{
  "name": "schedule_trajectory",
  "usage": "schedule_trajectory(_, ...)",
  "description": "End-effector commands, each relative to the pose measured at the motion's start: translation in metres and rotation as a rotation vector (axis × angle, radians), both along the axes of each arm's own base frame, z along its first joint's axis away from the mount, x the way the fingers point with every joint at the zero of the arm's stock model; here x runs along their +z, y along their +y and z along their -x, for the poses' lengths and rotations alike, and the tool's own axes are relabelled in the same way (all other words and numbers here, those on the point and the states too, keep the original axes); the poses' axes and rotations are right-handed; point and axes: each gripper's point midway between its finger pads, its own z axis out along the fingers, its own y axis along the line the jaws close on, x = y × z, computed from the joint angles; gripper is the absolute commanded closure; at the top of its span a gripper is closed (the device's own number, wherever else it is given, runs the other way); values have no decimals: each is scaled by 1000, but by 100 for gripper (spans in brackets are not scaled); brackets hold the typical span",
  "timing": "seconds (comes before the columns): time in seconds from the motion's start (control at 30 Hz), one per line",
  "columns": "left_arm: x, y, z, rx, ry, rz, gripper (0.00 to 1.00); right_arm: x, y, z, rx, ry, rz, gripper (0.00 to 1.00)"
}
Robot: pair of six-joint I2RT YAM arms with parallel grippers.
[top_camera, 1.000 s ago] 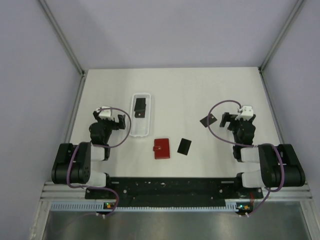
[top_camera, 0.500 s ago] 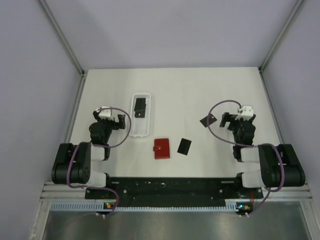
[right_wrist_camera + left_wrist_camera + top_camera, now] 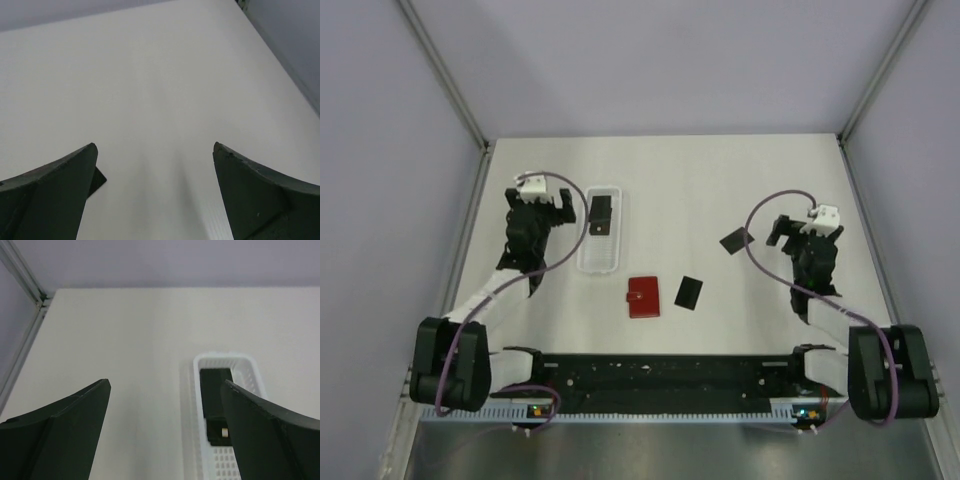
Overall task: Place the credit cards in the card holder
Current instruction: Pick up the card holder from the center of the board.
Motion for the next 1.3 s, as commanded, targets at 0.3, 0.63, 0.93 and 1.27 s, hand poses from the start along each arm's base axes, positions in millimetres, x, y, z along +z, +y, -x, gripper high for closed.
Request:
schedule_trajectory(0.3, 4, 43, 7, 415, 401, 314, 1, 61, 22, -5, -19, 185, -301, 1)
schedule_trajectory(0.63, 29, 21, 24, 228, 352, 418, 11, 54, 41, -9, 29, 245, -413, 1)
schedule_trajectory(0.93, 58, -31, 51, 178, 298, 238, 3, 31, 64, 4, 37, 336, -387, 1)
schedule_trajectory(1.27, 14, -88, 81, 14, 450, 266, 5, 17, 161, 8, 225, 435, -299, 1)
